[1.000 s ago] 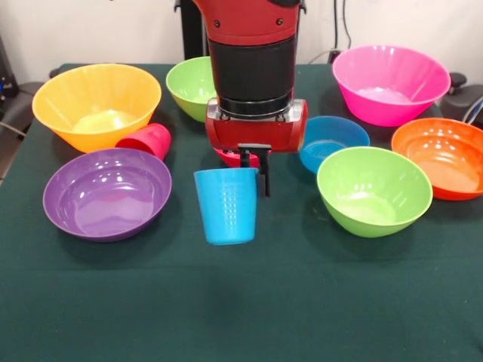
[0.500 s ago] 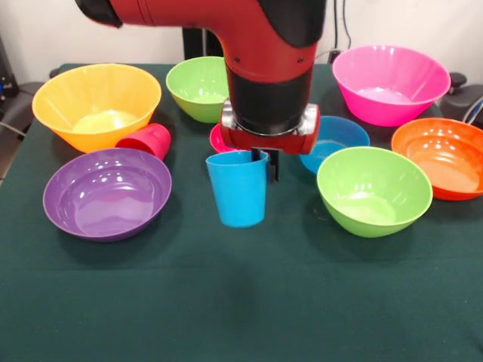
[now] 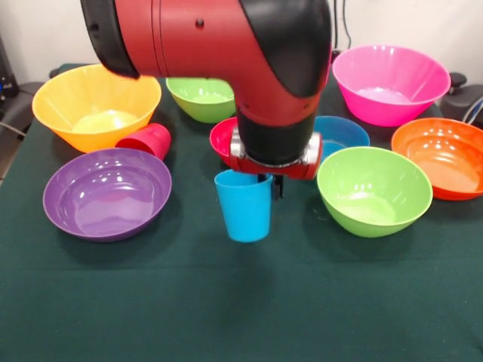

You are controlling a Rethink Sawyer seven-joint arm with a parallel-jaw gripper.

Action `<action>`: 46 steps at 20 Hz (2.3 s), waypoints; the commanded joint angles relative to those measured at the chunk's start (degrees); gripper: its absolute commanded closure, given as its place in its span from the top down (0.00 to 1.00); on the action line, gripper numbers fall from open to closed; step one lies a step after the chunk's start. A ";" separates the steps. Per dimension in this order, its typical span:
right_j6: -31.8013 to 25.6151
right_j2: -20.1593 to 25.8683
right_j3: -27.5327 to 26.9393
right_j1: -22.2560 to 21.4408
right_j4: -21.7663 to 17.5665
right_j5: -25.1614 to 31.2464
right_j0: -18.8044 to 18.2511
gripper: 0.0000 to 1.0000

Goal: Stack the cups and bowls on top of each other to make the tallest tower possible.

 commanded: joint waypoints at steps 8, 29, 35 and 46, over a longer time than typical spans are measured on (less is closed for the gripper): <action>-4.92 -1.81 -13.45 6.25 -5.31 14.46 2.62 0.00; -4.53 3.76 -43.23 18.69 -9.94 33.87 7.72 0.00; -6.30 8.73 -48.14 21.26 -14.30 36.15 7.88 0.00; -9.98 20.93 -48.98 22.19 -26.40 40.30 6.02 0.00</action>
